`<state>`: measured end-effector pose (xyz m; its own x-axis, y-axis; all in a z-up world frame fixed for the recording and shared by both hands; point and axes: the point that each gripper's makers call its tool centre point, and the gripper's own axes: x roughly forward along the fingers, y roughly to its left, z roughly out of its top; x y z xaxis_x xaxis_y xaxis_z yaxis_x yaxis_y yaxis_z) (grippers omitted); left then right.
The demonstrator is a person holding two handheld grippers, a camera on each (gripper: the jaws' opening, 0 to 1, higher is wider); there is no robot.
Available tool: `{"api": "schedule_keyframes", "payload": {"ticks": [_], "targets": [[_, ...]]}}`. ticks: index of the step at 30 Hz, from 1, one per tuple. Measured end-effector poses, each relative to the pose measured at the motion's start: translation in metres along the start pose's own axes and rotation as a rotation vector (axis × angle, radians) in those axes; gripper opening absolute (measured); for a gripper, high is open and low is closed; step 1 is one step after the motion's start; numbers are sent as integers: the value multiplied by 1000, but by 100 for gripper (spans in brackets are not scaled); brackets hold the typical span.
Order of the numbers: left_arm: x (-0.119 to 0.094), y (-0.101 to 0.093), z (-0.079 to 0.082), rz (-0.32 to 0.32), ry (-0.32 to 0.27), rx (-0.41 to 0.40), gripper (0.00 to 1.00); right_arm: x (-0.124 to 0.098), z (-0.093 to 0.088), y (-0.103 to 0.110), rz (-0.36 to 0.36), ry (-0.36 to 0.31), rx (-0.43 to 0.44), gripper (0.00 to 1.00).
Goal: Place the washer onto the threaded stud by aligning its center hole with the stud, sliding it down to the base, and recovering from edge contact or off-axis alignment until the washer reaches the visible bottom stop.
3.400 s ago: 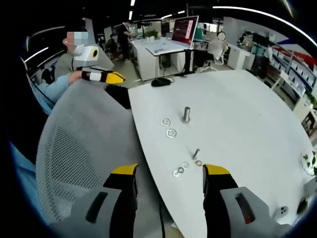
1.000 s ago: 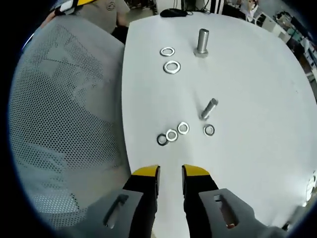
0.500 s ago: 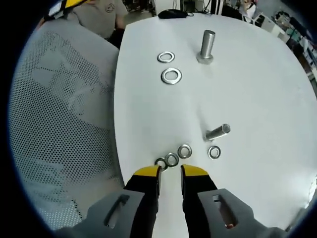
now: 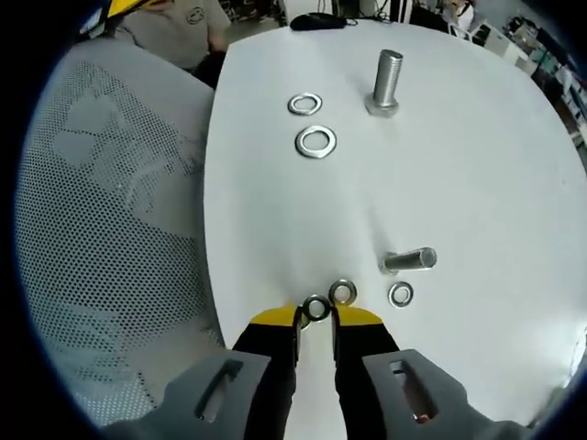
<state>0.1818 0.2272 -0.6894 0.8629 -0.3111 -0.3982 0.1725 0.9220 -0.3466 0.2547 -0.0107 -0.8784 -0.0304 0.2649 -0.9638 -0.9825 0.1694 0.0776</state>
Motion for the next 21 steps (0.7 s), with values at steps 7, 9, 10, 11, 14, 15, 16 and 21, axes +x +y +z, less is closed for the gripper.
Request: {"api": "schedule_keyframes", "payload": {"ticks": [7, 9, 10, 11, 14, 15, 16, 21], "targets": [[0, 0, 0, 0, -1, 0, 6, 0, 1, -1, -10, 4, 11, 15], [0, 0, 0, 1, -2, -1, 6, 0, 1, -1, -11, 9, 11, 15], [0, 0, 1, 1, -4, -2, 6, 0, 2, -1, -12, 11, 12, 15], [0, 0, 1, 0, -4, -2, 6, 0, 2, -1, -13, 9, 16, 15], [0, 0, 1, 1, -5, -3, 6, 0, 4, -2, -9, 9, 38, 15], [0, 0, 1, 1, -5, -3, 6, 0, 4, -2, -9, 10, 39, 15], [0, 0, 1, 1, -4, -3, 6, 0, 4, -1, -8, 13, 37, 15], [0, 1, 1, 2, -5, -4, 6, 1, 5, -2, -7, 35, 20, 16]]}}
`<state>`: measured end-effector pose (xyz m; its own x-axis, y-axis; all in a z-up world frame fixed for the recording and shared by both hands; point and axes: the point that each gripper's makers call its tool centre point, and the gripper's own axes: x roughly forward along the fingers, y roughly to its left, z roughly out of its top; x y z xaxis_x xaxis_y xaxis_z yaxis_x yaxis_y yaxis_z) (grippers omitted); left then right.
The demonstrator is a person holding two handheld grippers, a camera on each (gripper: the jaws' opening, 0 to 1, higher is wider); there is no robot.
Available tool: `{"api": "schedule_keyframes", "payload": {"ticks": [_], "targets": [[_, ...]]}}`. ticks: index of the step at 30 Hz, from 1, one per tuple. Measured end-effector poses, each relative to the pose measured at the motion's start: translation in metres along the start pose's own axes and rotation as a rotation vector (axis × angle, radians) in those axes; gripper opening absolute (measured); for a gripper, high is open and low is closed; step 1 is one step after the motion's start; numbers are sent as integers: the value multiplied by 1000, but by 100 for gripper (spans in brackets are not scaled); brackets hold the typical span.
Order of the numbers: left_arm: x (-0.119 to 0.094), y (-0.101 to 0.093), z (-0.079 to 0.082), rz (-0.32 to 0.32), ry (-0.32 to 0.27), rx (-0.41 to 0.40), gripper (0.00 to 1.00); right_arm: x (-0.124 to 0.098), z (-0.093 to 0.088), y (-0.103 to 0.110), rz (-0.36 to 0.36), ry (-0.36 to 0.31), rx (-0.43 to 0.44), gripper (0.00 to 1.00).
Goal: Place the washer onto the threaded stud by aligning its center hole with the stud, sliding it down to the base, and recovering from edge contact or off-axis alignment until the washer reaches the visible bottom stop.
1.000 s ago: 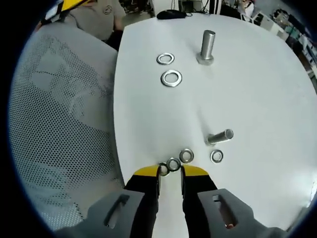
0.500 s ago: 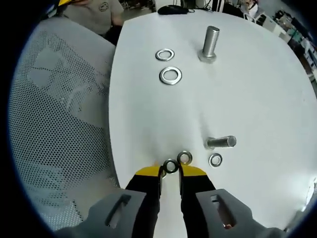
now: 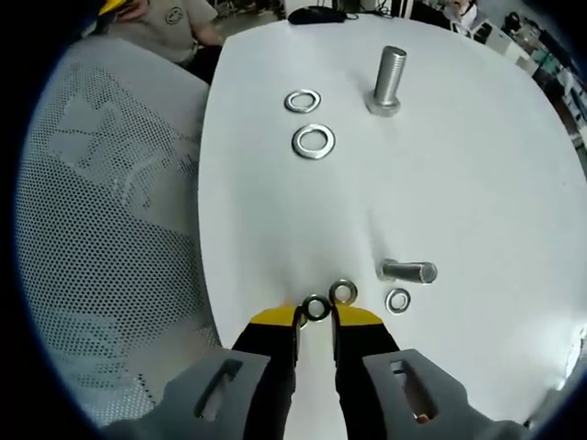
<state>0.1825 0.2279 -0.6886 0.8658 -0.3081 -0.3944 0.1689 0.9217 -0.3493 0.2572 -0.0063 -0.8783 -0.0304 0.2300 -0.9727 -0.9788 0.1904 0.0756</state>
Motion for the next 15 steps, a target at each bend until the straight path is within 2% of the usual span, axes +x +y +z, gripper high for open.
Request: {"api": "schedule_keyframes", "payload": {"ticks": [2, 4, 6, 9, 12, 15], "targets": [[0, 0, 0, 1, 2, 1, 6, 0, 1, -2, 15, -5, 31, 16], [0, 0, 0, 1, 3, 1, 6, 0, 2, -3, 27, -24, 110, 16], [0, 0, -1, 1, 4, 2, 6, 0, 3, -6, 27, -35, 133, 15], [0, 0, -1, 2, 5, 2, 6, 1, 3, -5, 1, -33, 119, 14], [0, 0, -1, 2, 6, 2, 6, 0, 4, -3, -42, -5, 13, 15], [0, 0, -1, 2, 6, 2, 6, 2, 5, -1, -51, 6, 1, 15]]}}
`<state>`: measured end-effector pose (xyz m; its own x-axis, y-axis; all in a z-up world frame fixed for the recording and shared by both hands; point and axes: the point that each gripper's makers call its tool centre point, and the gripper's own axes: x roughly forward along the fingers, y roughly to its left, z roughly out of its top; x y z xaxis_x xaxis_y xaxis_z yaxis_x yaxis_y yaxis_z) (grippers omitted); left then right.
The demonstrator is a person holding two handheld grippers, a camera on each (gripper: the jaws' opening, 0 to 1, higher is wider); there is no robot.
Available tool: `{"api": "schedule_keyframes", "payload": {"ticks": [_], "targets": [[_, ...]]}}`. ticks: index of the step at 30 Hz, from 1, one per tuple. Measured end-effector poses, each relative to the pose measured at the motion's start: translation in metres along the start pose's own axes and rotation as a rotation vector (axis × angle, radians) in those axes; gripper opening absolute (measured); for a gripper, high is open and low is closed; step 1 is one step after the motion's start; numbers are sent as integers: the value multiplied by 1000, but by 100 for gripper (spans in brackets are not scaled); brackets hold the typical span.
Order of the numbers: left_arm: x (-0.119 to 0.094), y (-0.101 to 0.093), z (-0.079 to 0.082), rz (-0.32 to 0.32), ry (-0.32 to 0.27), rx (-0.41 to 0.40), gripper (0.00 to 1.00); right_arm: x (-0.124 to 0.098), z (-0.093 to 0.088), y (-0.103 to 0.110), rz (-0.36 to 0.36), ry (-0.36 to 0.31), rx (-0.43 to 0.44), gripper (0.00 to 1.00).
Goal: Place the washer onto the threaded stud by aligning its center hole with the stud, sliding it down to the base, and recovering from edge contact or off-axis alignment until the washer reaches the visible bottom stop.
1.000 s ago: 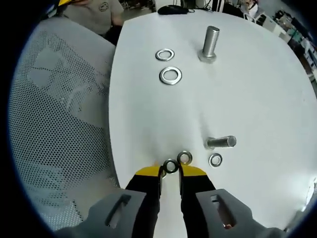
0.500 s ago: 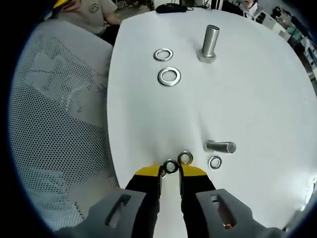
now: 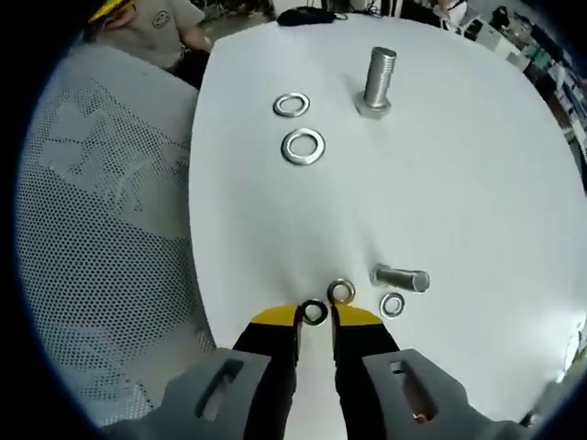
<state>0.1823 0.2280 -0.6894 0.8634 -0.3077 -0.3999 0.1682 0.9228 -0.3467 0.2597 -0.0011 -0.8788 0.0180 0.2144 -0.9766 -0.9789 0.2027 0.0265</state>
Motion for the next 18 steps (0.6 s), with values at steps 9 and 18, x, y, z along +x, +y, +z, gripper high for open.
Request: {"api": "schedule_keyframes", "payload": {"ticks": [9, 18], "targets": [[0, 0, 0, 1, 0, 0, 6, 2, 0, 1, -31, 69, -180, 14], [0, 0, 0, 0, -1, 0, 6, 0, -7, 3, -15, 9, -152, 19]]}}
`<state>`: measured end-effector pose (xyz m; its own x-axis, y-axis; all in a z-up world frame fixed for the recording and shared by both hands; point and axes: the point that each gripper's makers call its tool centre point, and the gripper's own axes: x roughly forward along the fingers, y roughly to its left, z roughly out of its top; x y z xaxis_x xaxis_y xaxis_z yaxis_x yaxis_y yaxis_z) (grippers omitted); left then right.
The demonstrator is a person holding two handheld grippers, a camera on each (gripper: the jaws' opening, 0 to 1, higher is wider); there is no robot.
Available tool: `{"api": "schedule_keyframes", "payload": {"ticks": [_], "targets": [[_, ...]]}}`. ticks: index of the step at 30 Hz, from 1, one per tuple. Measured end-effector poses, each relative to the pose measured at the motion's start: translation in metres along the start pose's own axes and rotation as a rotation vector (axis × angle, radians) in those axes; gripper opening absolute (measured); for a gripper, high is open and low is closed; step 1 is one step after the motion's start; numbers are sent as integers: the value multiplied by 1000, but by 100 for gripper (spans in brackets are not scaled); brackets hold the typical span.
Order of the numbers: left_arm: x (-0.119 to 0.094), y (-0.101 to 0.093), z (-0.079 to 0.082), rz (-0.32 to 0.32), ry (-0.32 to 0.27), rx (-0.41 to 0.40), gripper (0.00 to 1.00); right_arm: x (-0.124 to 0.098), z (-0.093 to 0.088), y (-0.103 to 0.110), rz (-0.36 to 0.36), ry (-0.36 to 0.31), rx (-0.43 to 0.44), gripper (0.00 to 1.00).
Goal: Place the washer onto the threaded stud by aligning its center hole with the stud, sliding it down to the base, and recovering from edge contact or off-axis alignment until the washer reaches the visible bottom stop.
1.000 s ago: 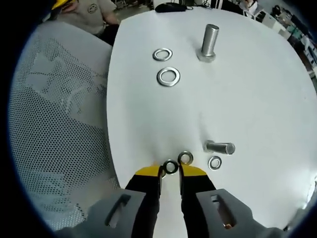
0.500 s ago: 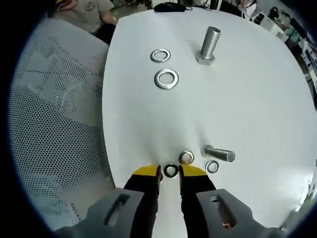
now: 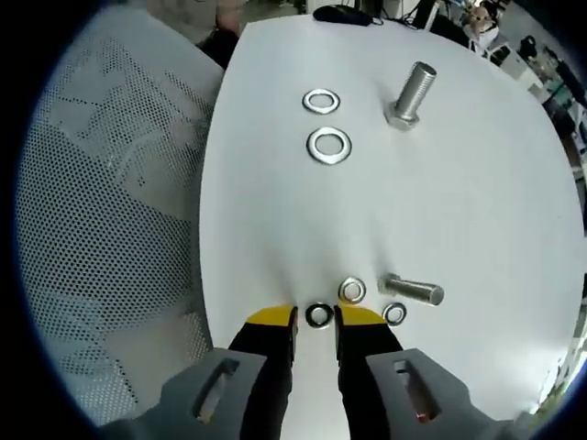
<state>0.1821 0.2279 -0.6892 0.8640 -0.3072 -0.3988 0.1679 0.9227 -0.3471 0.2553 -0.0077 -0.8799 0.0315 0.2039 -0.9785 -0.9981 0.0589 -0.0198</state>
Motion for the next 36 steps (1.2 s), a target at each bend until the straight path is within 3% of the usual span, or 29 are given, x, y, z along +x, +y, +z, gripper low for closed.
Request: {"api": "schedule_keyframes", "payload": {"ticks": [7, 22, 36], "targets": [[0, 0, 0, 0, 0, 0, 6, 0, 0, -4, -4, -6, 46, 18], [0, 0, 0, -2, 0, 1, 6, -2, -1, -7, -19, -2, 6, 13], [0, -1, -1, -5, 2, 3, 6, -22, -5, -10, -7, -30, 54, 13]]}}
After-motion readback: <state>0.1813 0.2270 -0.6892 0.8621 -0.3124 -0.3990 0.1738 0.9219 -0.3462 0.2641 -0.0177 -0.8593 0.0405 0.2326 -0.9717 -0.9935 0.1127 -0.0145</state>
